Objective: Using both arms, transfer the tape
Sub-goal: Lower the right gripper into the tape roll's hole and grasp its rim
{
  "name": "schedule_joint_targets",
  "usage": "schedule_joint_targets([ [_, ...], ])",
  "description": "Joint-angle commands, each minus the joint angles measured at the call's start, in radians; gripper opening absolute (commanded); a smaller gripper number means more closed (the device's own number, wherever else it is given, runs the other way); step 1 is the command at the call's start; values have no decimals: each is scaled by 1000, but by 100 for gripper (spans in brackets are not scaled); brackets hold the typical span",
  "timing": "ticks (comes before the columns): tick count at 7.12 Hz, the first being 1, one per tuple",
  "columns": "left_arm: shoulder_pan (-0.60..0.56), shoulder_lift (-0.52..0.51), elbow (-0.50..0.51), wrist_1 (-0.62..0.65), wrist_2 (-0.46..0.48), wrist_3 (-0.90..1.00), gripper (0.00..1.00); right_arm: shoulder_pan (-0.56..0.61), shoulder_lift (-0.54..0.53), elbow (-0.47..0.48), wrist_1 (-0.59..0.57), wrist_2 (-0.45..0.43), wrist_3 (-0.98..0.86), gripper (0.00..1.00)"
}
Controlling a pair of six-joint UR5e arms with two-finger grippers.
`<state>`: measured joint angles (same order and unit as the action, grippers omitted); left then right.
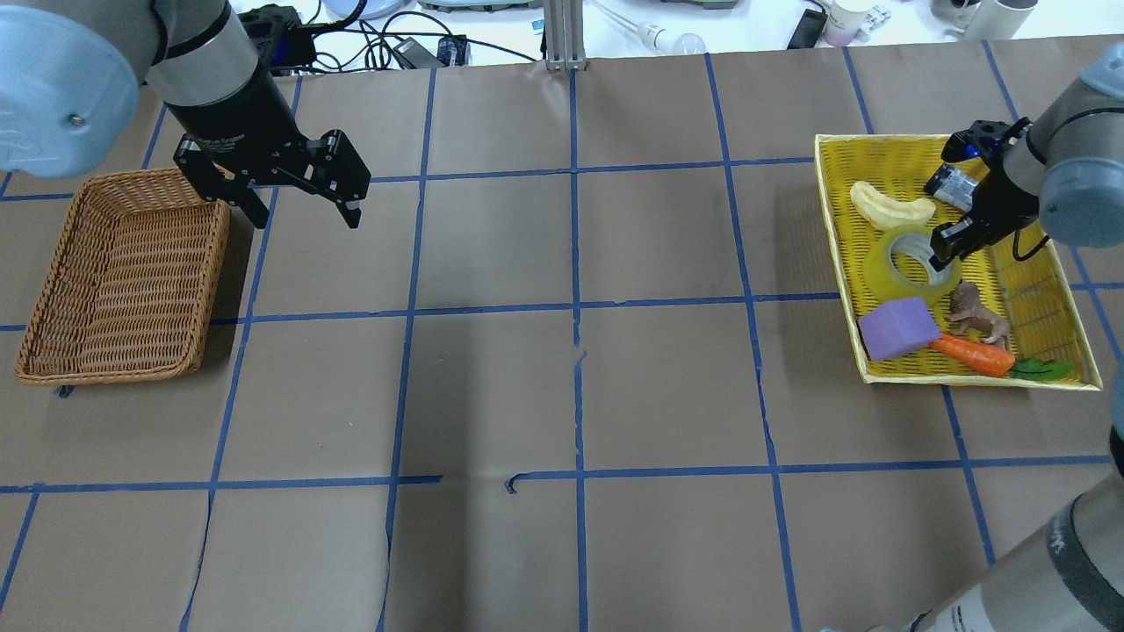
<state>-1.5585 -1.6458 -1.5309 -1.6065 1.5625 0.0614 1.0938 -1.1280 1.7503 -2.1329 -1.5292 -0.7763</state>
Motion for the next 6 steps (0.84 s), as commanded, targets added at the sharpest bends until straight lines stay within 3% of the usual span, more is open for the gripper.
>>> schedule_joint_targets([
  [1,0,0,0,0,-1,0,100,0,-9,-24,5,3,23,0],
  [4,0,0,0,0,-1,0,100,72,-42,-164,106,3,145,0],
  [6,0,0,0,0,5,0,100,278,-79,-184,123,-6,405,0],
])
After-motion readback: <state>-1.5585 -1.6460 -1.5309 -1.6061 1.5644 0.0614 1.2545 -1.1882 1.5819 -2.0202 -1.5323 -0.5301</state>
